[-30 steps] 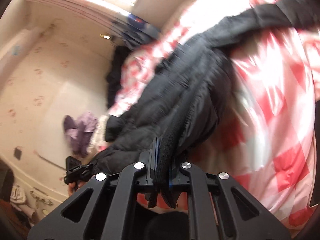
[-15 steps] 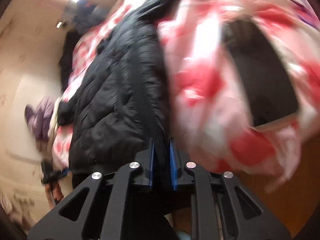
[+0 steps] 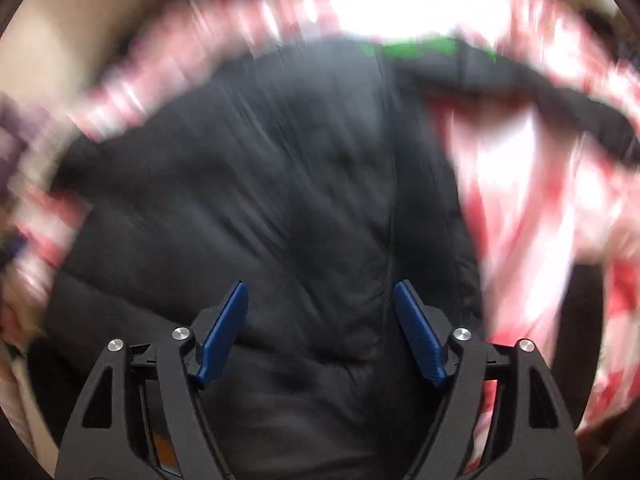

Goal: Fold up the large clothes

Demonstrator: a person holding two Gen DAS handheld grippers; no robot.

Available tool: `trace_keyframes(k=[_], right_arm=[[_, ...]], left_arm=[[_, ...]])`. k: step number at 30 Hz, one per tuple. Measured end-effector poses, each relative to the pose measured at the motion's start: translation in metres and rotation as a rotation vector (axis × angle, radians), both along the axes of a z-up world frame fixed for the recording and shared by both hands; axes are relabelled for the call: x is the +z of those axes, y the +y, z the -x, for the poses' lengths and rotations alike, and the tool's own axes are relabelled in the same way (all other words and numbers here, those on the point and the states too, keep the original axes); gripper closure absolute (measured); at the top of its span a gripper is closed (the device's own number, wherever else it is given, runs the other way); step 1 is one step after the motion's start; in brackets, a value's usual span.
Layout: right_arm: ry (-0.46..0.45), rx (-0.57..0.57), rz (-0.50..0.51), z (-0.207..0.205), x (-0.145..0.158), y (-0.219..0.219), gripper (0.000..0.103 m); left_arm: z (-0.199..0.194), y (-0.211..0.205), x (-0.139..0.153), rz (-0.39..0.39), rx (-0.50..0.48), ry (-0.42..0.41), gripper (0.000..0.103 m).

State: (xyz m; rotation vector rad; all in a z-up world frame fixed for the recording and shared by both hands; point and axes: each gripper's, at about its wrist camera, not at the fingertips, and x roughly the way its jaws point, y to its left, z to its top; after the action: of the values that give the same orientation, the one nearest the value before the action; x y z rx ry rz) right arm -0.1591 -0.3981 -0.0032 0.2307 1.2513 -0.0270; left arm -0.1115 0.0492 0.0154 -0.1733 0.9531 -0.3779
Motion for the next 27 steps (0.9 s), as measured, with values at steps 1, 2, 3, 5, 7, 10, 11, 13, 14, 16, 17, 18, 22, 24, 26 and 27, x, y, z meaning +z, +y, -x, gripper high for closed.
trace_keyframes(k=[1,2,3,5,7,10,11,13,14,16,17,18,22,24,26,27], right_arm=[[-0.011,-0.002,-0.047,0.003,-0.009,-0.006,0.03],[-0.023,-0.018,-0.081,0.004,-0.004,-0.01,0.03],[-0.022,-0.045,-0.133,0.004,0.003,-0.016,0.03],[-0.085,-0.083,-0.209,-0.001,0.027,-0.025,0.03],[-0.202,-0.083,-0.126,-0.027,0.061,-0.024,0.029],[-0.352,-0.12,-0.055,-0.08,0.091,-0.022,0.013],[-0.397,-0.138,-0.019,-0.107,0.095,-0.02,0.013],[-0.442,-0.153,-0.005,-0.159,0.089,-0.02,0.013],[-0.447,-0.168,0.005,-0.175,0.082,-0.022,0.013],[-0.424,-0.193,0.061,-0.21,0.056,-0.024,0.013],[-0.356,-0.215,0.087,-0.227,0.032,-0.03,0.013],[-0.245,-0.238,0.071,-0.241,-0.002,-0.038,0.013],[-0.178,-0.213,0.033,-0.244,-0.032,-0.04,0.013],[-0.253,-0.178,0.026,-0.251,-0.012,-0.032,0.013],[-0.312,-0.135,0.09,-0.271,0.008,-0.019,0.013],[-0.339,-0.11,0.101,-0.289,0.017,-0.014,0.012]], left_arm=[[-0.008,-0.009,-0.028,-0.058,-0.019,0.084,0.008],[-0.015,-0.021,-0.062,-0.137,-0.06,0.197,0.008],[-0.012,-0.026,-0.068,-0.193,-0.082,0.169,0.008],[-0.011,-0.034,-0.053,-0.247,-0.11,0.169,0.008],[-0.021,-0.037,-0.026,-0.21,-0.099,0.132,0.008],[-0.058,-0.058,0.029,-0.145,-0.002,-0.114,0.007],[-0.071,-0.065,0.036,-0.13,0.012,-0.154,0.007],[-0.106,-0.085,0.041,-0.091,0.058,-0.213,0.007],[-0.127,-0.093,0.037,-0.053,0.089,-0.225,0.007],[-0.164,-0.101,0.02,0.015,0.129,-0.209,0.007],[-0.179,-0.104,0.006,0.019,0.142,-0.18,0.007],[-0.192,-0.107,-0.011,0.005,0.153,-0.13,0.007],[-0.217,-0.107,-0.081,-0.028,0.148,0.061,0.007],[-0.217,-0.111,-0.067,-0.052,0.141,0.057,0.007],[-0.208,-0.113,-0.05,-0.036,0.153,-0.018,0.007],[-0.206,-0.113,-0.043,-0.023,0.165,-0.047,0.007]])
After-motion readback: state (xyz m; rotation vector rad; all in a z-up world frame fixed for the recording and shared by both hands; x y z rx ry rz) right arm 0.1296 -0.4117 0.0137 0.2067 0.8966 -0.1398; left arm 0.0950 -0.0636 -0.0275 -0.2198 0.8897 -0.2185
